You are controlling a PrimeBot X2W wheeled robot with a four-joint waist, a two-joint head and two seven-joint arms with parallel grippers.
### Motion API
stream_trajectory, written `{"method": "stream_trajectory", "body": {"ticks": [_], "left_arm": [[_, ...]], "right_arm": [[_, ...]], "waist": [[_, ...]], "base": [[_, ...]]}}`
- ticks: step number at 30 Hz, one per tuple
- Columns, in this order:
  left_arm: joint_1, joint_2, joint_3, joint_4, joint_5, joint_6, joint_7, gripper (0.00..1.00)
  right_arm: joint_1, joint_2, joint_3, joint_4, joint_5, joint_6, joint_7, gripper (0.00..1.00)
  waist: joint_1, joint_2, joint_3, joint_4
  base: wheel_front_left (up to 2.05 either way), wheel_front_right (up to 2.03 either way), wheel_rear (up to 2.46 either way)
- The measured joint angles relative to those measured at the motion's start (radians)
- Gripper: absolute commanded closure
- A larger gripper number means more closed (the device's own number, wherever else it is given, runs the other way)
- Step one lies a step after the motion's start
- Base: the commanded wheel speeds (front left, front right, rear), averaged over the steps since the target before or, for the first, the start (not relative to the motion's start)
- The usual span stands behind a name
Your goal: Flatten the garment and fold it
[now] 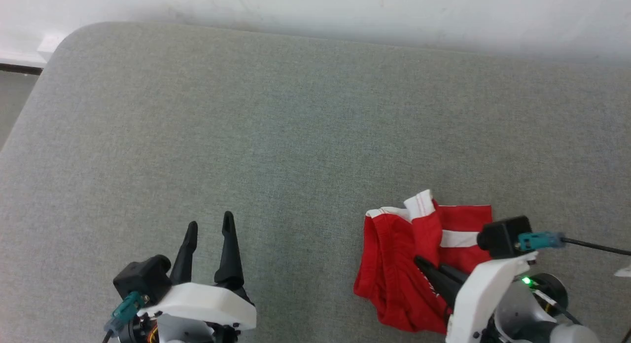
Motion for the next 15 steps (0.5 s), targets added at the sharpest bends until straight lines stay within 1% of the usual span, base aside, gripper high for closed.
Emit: {"method": "stream_trajectory", "body": {"ticks": [12,13,14,15], "left_arm": [[-0.003,-0.001,-0.004,0.014,-0.001,-0.007,-0.002,0.00],[-0.005,-0.002,-0.005,0.016,-0.002,-0.008,-0.002,0.00],[-0.005,-0.003,-0.006,0.017,-0.003,-0.008,-0.002,0.00],[-0.005,-0.006,-0.008,0.019,-0.003,-0.008,-0.002,0.00]], "right_arm": [[-0.111,0.000,0.104,0.252,0.022,0.000,-0.103,1.00],[-0.120,0.000,0.109,0.279,0.021,0.000,-0.112,0.85],[-0.129,0.000,0.114,0.303,0.009,0.000,-0.123,0.41],[-0.140,0.000,0.120,0.326,-0.006,0.000,-0.133,0.00]], "waist": [[0.0000,0.0001,0.004,0.013],[0.0000,0.0001,0.003,0.014],[0.0000,0.0001,0.002,0.015],[0.0000,0.0001,0.001,0.016]], "base": [[0.00,0.00,0.00],[0.00,0.00,0.00],[0.00,0.00,0.00],[0.00,0.00,0.00]]}}
